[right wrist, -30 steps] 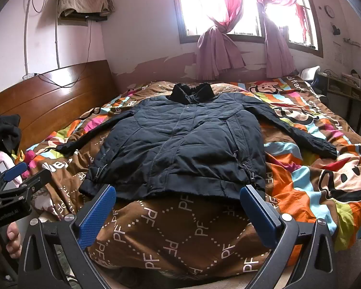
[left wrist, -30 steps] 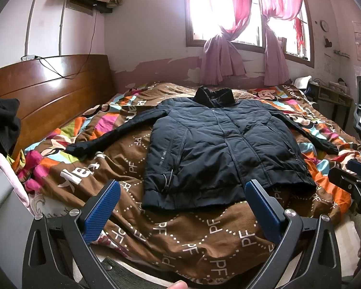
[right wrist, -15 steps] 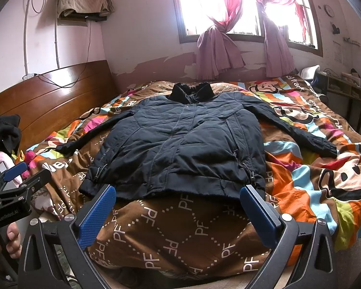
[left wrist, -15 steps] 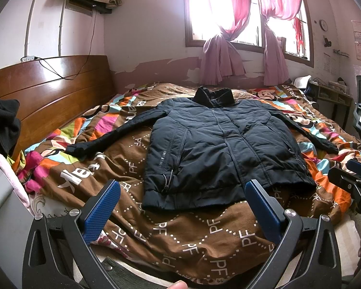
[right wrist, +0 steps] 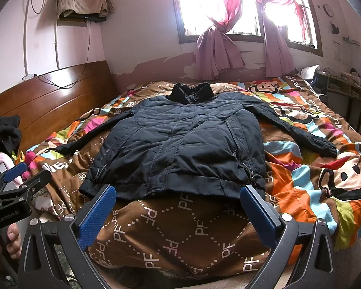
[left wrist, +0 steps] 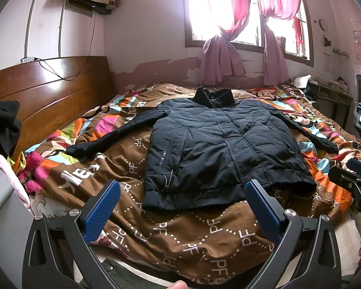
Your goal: Fold large clothes
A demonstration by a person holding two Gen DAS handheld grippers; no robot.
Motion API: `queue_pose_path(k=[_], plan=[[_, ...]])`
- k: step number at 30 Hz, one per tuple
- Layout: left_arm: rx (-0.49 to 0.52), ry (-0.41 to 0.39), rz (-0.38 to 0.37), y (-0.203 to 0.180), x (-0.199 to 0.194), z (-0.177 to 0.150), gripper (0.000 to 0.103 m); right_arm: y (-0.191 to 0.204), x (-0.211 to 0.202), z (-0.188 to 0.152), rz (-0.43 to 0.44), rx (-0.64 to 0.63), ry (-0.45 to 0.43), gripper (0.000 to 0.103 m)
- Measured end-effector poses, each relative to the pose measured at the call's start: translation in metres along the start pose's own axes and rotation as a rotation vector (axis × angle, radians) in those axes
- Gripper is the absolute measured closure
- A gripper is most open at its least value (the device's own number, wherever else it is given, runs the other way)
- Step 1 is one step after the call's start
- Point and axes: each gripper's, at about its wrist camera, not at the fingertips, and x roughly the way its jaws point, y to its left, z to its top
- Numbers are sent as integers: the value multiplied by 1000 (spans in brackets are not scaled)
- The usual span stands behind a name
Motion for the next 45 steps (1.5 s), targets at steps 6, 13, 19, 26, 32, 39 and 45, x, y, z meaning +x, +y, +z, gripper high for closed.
queue_pose_path(k=[6, 13, 19, 26, 32, 39, 45], plan=[[0, 0, 0, 0, 0, 0, 1, 0, 0, 0, 1, 1, 0, 0], [1, -1, 0, 0, 0, 0, 1, 0, 0, 0, 1, 2, 0, 0], [1, -1, 1, 0, 0, 0, 1, -1, 0, 0, 2, 1, -1, 0], [3, -2, 1, 0, 0, 0, 1, -1, 0, 0, 2, 2, -1, 0], [3, -2, 1, 0, 0, 0, 1, -1, -1, 0, 2, 3, -1, 0], [2, 2, -3, 0, 0, 0, 1, -1, 0, 0, 3, 3, 0, 0], [7, 30, 9, 2, 7, 3, 1, -3, 0, 1, 3, 6, 4, 0]])
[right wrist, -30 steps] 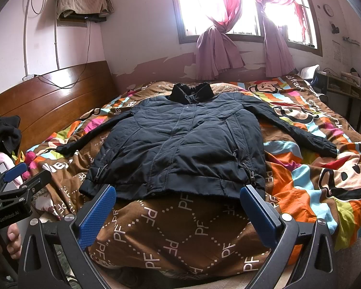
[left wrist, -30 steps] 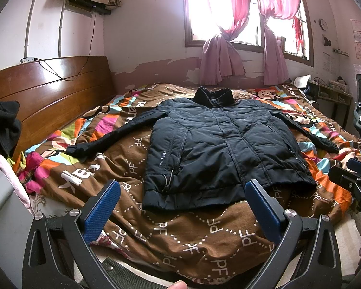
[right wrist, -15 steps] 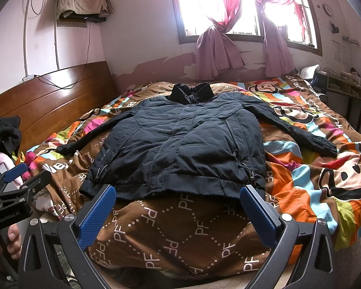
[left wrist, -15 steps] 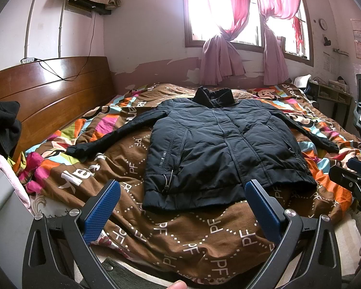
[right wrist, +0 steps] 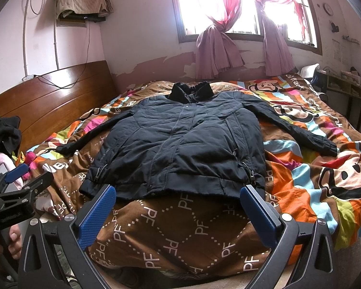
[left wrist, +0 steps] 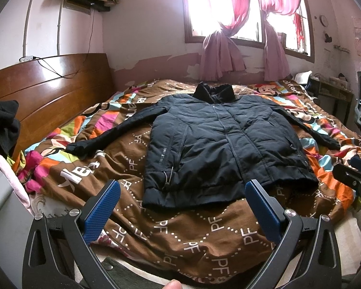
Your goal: Fold large clothes
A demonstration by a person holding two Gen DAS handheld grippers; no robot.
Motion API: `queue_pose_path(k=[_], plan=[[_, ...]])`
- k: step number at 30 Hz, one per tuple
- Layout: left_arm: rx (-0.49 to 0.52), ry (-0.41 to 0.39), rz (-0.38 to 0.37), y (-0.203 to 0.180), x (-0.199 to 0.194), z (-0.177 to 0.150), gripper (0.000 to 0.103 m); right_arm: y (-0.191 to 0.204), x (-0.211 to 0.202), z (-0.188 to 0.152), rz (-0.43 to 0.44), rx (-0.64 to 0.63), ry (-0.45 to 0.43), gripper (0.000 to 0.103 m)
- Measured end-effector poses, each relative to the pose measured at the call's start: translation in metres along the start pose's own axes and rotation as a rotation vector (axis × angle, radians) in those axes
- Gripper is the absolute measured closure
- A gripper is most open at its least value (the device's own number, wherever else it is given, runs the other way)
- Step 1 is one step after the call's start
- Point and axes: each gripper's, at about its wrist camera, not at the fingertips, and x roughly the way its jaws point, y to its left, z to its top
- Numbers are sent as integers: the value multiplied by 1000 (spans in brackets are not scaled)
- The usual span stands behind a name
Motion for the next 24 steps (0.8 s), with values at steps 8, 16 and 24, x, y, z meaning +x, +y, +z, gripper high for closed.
queue_pose_path(k=[8, 16, 24], plan=[[24, 44, -13, -3, 27, 27, 1, -29, 3, 28, -80, -8, -11, 0], [3, 115, -109, -20, 119, 97, 1, -144, 54, 72, -191, 250, -29, 0], [27, 104, -196, -75, 254, 171, 1, -294, 143, 90, -314, 550, 29, 0]])
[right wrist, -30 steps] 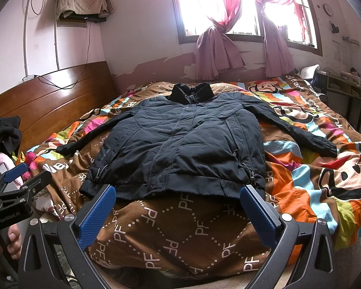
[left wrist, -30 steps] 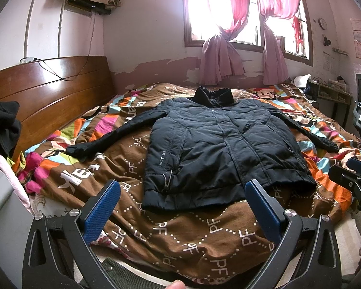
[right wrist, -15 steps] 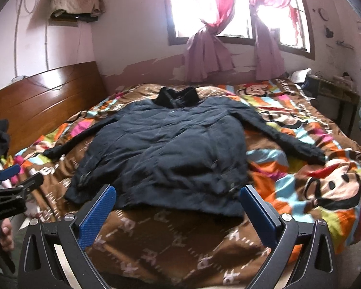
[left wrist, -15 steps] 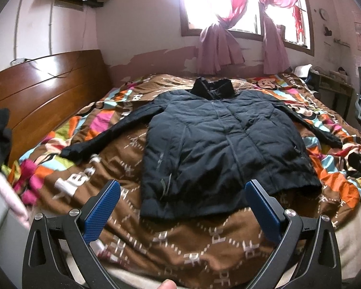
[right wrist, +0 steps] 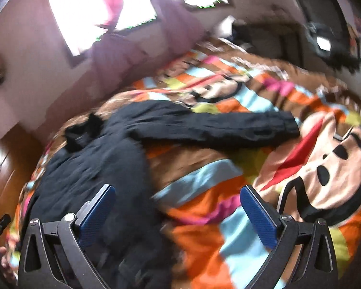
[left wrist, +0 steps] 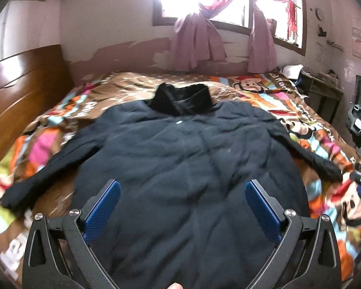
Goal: Fold large clothes
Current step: 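Grasp the jacket sleeve cuff with the right gripper and lift it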
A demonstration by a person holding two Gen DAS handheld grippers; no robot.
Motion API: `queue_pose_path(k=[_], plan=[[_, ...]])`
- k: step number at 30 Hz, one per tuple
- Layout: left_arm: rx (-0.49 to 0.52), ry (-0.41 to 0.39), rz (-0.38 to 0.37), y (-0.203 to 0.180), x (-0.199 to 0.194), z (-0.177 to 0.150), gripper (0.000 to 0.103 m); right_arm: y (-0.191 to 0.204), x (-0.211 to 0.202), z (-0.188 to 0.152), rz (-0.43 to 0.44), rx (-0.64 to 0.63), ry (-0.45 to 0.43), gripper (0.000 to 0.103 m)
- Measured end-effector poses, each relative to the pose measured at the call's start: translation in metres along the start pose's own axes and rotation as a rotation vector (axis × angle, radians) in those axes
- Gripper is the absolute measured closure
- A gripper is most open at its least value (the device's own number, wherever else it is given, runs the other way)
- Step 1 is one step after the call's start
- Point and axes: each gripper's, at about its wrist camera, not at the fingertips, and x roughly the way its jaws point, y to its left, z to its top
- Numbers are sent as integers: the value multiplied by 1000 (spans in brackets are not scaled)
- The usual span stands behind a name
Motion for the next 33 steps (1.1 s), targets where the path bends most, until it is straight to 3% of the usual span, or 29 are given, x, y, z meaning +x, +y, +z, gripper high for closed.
queue_pose_path(k=[7, 15, 17, 19, 20, 23, 25, 26, 27, 28, 30, 33], plan=[[52, -13, -90, -33, 111, 44, 2, -83, 111, 41, -94, 223, 55, 0], [155, 16, -239, -94, 207, 80, 1, -139, 154, 58, -112, 502, 40, 1], [173, 44, -267, -105, 225, 84, 1, -148, 159, 58, -91, 571, 38, 9], [181, 79, -284, -120, 239, 90, 2, -158, 165, 59, -81, 637, 37, 28], [189, 95, -294, -123, 246, 90, 2, -163, 167, 60, -70, 665, 31, 33], [218, 133, -288, -135, 261, 94, 2, -174, 171, 63, -33, 710, 18, 47], [226, 176, -272, -140, 274, 92, 2, -182, 174, 65, -20, 742, 14, 64], [223, 214, -266, -140, 283, 89, 1, -186, 177, 67, -1, 762, 13, 65], [215, 242, -268, -141, 291, 87, 1, -187, 177, 67, 1, 766, 1, 74], [206, 255, -273, -141, 296, 85, 1, -188, 176, 70, -8, 763, 1, 93], [192, 255, -280, -136, 295, 84, 1, -179, 165, 79, -21, 703, -26, 95], [154, 254, -290, -123, 286, 87, 1, -130, 133, 112, -74, 435, -122, 96]])
